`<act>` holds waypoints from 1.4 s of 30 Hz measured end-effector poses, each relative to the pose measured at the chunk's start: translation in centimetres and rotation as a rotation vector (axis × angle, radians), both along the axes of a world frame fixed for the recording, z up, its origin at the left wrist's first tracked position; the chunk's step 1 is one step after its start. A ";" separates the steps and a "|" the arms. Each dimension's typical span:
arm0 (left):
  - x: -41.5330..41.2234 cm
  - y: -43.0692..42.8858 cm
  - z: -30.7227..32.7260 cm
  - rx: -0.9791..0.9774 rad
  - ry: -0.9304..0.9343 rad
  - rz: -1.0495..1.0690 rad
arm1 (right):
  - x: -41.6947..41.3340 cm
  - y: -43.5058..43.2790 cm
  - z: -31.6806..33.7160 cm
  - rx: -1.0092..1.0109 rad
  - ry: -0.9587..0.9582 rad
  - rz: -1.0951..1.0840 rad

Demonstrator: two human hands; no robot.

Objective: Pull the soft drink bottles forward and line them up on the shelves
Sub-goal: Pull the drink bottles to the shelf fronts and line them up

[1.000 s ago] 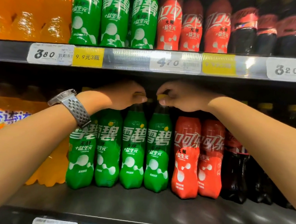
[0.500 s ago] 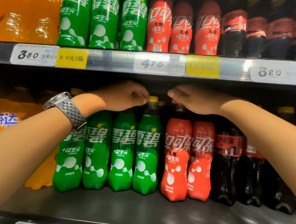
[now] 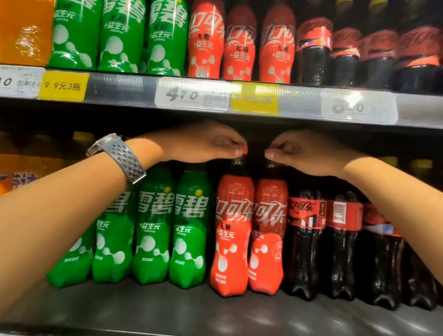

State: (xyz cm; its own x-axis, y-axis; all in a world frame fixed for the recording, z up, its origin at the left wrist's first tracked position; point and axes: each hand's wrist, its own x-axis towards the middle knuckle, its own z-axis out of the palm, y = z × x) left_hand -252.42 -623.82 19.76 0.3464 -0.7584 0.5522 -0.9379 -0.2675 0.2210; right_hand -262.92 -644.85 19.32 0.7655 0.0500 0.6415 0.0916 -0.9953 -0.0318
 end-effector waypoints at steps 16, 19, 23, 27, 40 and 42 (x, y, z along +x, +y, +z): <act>0.4 -1.6 0.0 0.011 -0.193 0.185 | -0.3 -0.5 0.2 0.044 0.065 0.155; 0.2 -2.1 0.0 0.010 -0.172 0.157 | -0.7 -0.6 0.2 0.033 0.070 0.155; -0.4 -3.2 -0.1 0.021 -0.168 0.116 | -1.7 -1.6 0.3 -0.033 0.035 0.056; -1.7 -6.0 -0.3 0.012 -0.174 0.040 | -3.4 -3.7 0.1 -0.134 0.033 -0.115; -3.7 -12.1 0.1 0.053 -0.231 0.016 | -5.0 -8.4 -0.5 -0.082 -0.048 -0.246; -3.7 -12.4 0.1 0.043 -0.228 0.018 | -5.1 -8.7 -0.3 -0.058 -0.051 -0.213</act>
